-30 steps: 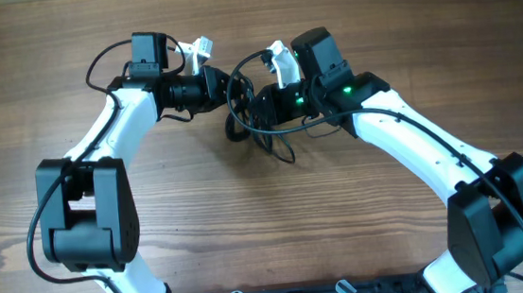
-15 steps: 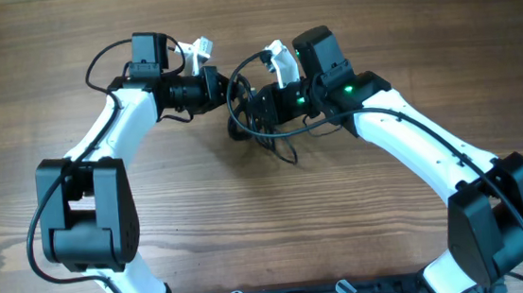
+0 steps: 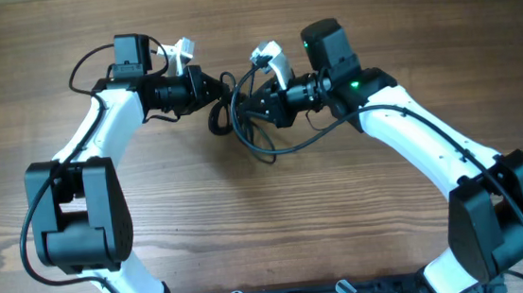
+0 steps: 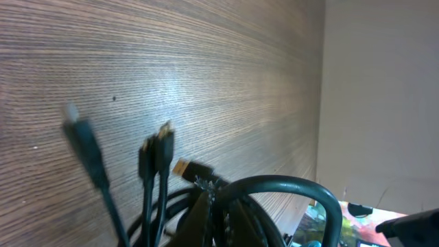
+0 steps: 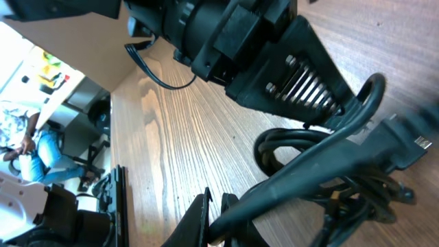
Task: Untangle cables
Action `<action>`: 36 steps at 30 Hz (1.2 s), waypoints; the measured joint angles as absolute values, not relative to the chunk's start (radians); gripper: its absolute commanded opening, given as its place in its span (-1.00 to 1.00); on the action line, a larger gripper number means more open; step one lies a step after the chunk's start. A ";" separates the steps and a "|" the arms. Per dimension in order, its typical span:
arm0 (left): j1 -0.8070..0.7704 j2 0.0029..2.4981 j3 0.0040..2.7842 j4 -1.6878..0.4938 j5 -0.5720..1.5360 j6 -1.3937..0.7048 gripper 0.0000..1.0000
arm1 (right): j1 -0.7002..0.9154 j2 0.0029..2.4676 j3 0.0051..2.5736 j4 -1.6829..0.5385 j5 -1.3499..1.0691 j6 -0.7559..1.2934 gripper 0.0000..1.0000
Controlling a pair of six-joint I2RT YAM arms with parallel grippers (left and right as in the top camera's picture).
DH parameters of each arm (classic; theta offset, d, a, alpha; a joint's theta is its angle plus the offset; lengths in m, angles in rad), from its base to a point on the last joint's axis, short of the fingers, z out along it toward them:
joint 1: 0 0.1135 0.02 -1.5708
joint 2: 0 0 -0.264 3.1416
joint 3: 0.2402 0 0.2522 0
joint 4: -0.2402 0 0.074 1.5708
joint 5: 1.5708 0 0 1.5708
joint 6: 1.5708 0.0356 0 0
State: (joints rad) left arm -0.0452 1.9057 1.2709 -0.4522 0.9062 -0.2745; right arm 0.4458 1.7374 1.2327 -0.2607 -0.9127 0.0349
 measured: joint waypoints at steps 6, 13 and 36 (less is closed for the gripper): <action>-0.038 1.906 1.271 -0.444 0.859 -0.274 -0.92 | 0.411 1.737 1.233 -0.281 -0.874 0.124 -0.78; -0.030 1.906 1.271 -0.443 0.827 -0.275 -0.92 | 0.397 1.737 1.233 -0.482 -0.621 0.274 -0.60; -0.043 1.755 1.388 -0.845 0.648 -0.298 -0.92 | 0.396 1.737 1.233 -0.670 -0.443 0.145 -0.16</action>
